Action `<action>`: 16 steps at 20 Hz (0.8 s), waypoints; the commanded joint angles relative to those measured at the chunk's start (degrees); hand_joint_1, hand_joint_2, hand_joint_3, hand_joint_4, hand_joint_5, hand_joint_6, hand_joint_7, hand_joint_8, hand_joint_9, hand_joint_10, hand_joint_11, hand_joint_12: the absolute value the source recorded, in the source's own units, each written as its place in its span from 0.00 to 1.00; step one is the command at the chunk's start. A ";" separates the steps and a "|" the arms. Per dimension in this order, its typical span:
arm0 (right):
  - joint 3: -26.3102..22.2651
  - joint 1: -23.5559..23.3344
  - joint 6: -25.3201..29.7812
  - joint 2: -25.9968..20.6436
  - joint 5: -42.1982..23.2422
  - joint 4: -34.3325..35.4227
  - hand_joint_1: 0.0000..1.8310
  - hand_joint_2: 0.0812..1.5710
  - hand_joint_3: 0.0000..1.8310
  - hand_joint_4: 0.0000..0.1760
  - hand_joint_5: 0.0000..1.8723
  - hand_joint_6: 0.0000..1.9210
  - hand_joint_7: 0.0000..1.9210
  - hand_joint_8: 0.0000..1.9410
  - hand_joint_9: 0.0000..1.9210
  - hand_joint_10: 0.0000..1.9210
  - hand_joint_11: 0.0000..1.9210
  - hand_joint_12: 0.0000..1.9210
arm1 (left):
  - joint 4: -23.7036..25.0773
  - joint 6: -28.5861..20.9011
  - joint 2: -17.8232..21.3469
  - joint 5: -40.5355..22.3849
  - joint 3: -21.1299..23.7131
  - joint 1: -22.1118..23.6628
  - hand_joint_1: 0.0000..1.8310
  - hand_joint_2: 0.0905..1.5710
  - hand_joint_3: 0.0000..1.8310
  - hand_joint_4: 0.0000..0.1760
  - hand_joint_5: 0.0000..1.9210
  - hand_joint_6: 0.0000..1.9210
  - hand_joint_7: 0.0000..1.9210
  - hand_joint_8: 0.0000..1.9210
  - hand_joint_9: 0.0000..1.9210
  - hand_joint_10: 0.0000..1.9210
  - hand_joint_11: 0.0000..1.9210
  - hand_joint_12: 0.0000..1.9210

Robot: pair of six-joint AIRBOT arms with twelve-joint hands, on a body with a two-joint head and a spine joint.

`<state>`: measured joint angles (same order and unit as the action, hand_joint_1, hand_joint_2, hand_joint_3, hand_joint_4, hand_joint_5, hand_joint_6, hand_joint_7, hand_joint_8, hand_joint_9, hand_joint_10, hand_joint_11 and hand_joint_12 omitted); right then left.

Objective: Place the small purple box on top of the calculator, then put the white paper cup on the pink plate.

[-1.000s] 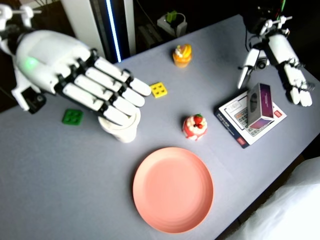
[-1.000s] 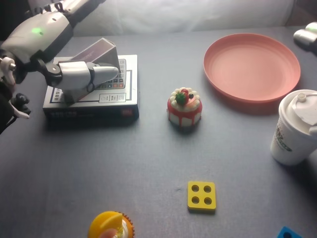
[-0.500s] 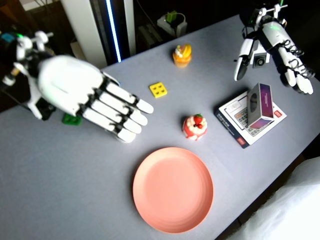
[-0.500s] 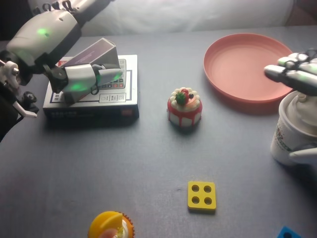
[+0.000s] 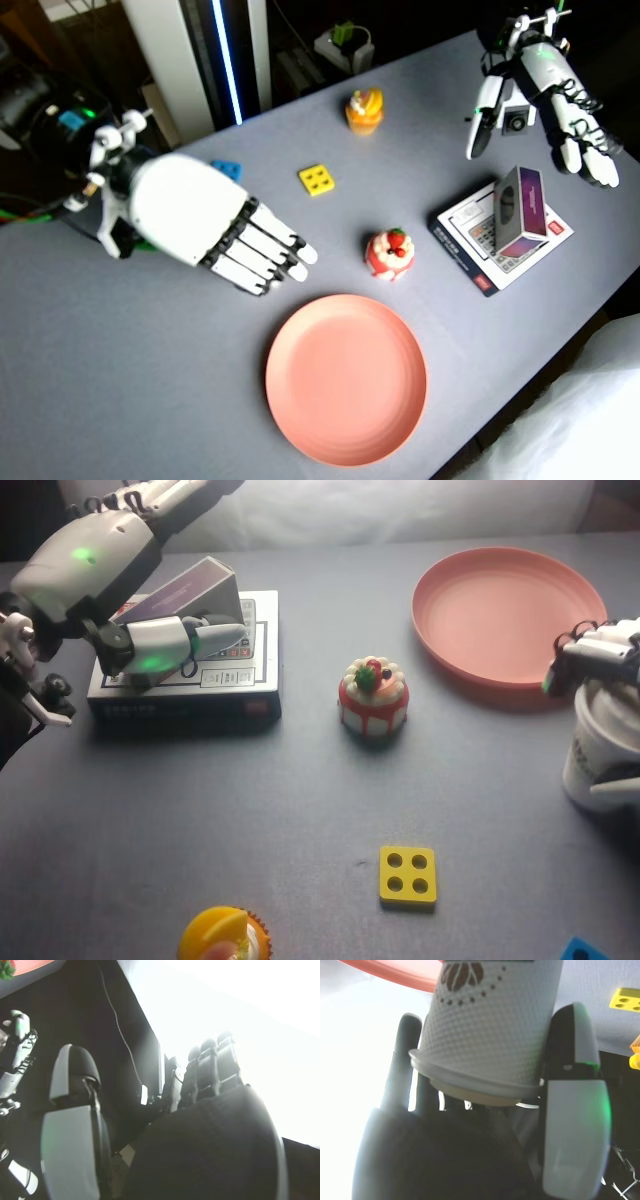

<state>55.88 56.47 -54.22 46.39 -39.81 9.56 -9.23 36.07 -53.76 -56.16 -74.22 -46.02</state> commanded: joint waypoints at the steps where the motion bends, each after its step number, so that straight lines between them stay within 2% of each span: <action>1: 0.05 -1.24 0.16 -0.67 -8.68 0.35 0.69 0.69 0.00 0.00 0.05 0.66 0.09 0.66 0.13 0.97 0.16 1.00 | -0.16 -0.41 0.18 -7.63 0.06 0.60 0.50 0.67 0.01 0.58 0.05 0.01 0.00 0.00 0.00 0.00 0.00 0.00; 2: -0.11 -1.90 0.37 -1.35 -10.09 0.03 0.70 0.68 0.00 0.00 0.05 0.66 0.09 0.68 0.13 0.97 0.15 1.00 | -0.22 -0.49 0.18 -7.85 0.06 0.45 0.50 0.67 0.01 0.61 0.05 0.01 0.00 0.00 0.00 0.00 0.00 0.00; 3: -0.09 -2.64 0.39 -1.70 -10.76 -0.09 0.71 0.68 0.00 0.00 0.05 0.65 0.09 0.71 0.15 0.98 0.20 1.00 | -0.22 -0.62 0.19 -7.98 0.07 0.40 0.50 0.67 0.01 0.57 0.05 0.01 0.00 0.00 0.00 0.00 0.00 0.00; 4: 0.07 -3.54 0.39 -1.90 -11.09 -0.17 0.69 0.69 0.00 0.00 0.04 0.62 0.09 0.69 0.16 0.97 0.23 1.00 | -0.21 -0.81 0.19 -8.12 0.11 0.37 0.49 0.67 0.01 0.51 0.05 0.01 0.00 0.00 0.00 0.00 0.00 0.00; 6: 1.08 -6.01 0.39 -1.78 -11.11 -0.24 0.70 0.70 0.01 0.00 0.05 0.61 0.08 0.66 0.16 0.96 0.24 1.00 | -0.21 -1.06 0.19 -8.69 0.21 0.20 0.48 0.68 0.01 0.52 0.05 0.01 0.00 0.00 0.00 0.00 0.00 0.00; 7: 2.04 -7.53 0.39 -1.32 -10.89 -0.21 0.69 0.70 0.00 0.00 0.05 0.61 0.10 0.67 0.19 0.95 0.25 1.00 | -0.08 -1.15 0.19 -8.81 0.28 0.17 0.48 0.68 0.01 0.56 0.05 0.01 0.00 0.00 0.00 0.00 0.00 0.00; 8: 3.29 -9.34 0.39 -0.42 -9.98 -0.07 0.69 0.70 0.01 0.00 0.04 0.60 0.09 0.67 0.18 0.94 0.23 1.00 | 0.01 -1.22 0.19 -9.02 0.37 0.15 0.48 0.68 0.01 0.61 0.05 0.01 0.00 0.00 0.00 0.00 0.00 0.00; 9: 5.32 -12.11 0.38 1.28 -8.13 0.08 0.70 0.71 0.01 0.00 0.03 0.57 0.07 0.64 0.12 0.89 0.13 1.00 | 0.03 -1.46 0.19 -9.49 0.44 -0.11 0.48 0.68 0.01 0.62 0.05 0.01 0.00 0.00 0.00 0.00 0.00 0.00; 10: 6.72 -13.89 0.38 2.61 -6.79 0.36 0.67 0.72 0.01 0.00 0.05 0.48 0.05 0.49 0.09 0.86 0.13 1.00 | 0.05 -1.67 0.19 -9.66 0.46 -0.32 0.48 0.69 0.01 0.64 0.05 0.01 0.00 0.00 0.00 0.00 0.00 0.00; 11: 8.65 -15.96 0.37 4.15 -4.91 0.49 0.69 0.73 0.01 0.00 0.06 0.36 0.07 0.48 0.11 0.89 0.16 1.00 | 0.20 -1.99 0.19 -9.66 0.46 -0.54 0.49 0.69 0.01 0.58 0.06 0.01 0.00 0.00 0.00 0.00 0.00 0.00; 12: 10.38 -17.60 0.36 5.60 -3.11 0.89 0.70 0.74 0.01 0.00 0.07 0.24 0.06 0.44 0.11 0.89 0.14 1.00 | 0.24 -2.25 0.18 -9.63 0.46 -0.69 0.49 0.69 0.01 0.58 0.06 0.01 0.01 0.00 0.00 0.00 0.00 0.00; 13: 13.56 -20.11 0.25 8.23 0.46 1.68 0.69 0.75 0.01 0.00 0.08 0.13 0.10 0.43 0.13 0.87 0.12 1.00 | 0.26 -2.47 0.04 -9.80 0.44 -0.85 0.50 0.69 0.01 0.54 0.06 0.01 0.01 0.00 0.00 0.00 0.00 0.00; 14: 15.45 -21.16 0.12 9.79 2.12 2.42 0.69 0.76 0.00 0.00 0.10 0.06 0.10 0.42 0.13 0.87 0.14 1.00 | 0.27 -2.47 -0.02 -9.86 0.40 -0.86 0.51 0.69 0.01 0.48 0.06 0.01 0.01 0.00 0.00 0.00 0.00 0.00; 15: 18.42 -22.52 -0.38 12.22 4.71 3.75 0.67 0.75 0.00 0.00 0.20 0.10 0.12 0.52 0.18 0.87 0.19 1.00 | 0.40 -2.48 -0.31 -9.99 0.23 -0.88 0.51 0.69 0.01 0.45 0.06 0.01 0.01 0.00 0.00 0.00 0.00 0.00; 16: 20.64 -23.63 -2.12 13.99 6.88 5.95 0.65 0.75 0.00 0.00 0.21 0.29 0.15 0.67 0.21 0.91 0.22 1.00 | 0.46 -2.62 -0.62 -10.00 0.02 -0.88 0.52 0.70 0.01 0.44 0.06 0.01 0.01 0.00 0.00 0.00 0.00 0.00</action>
<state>76.82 33.41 -56.55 61.17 -27.83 15.73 -8.69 33.78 -54.06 -58.94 -74.28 -47.51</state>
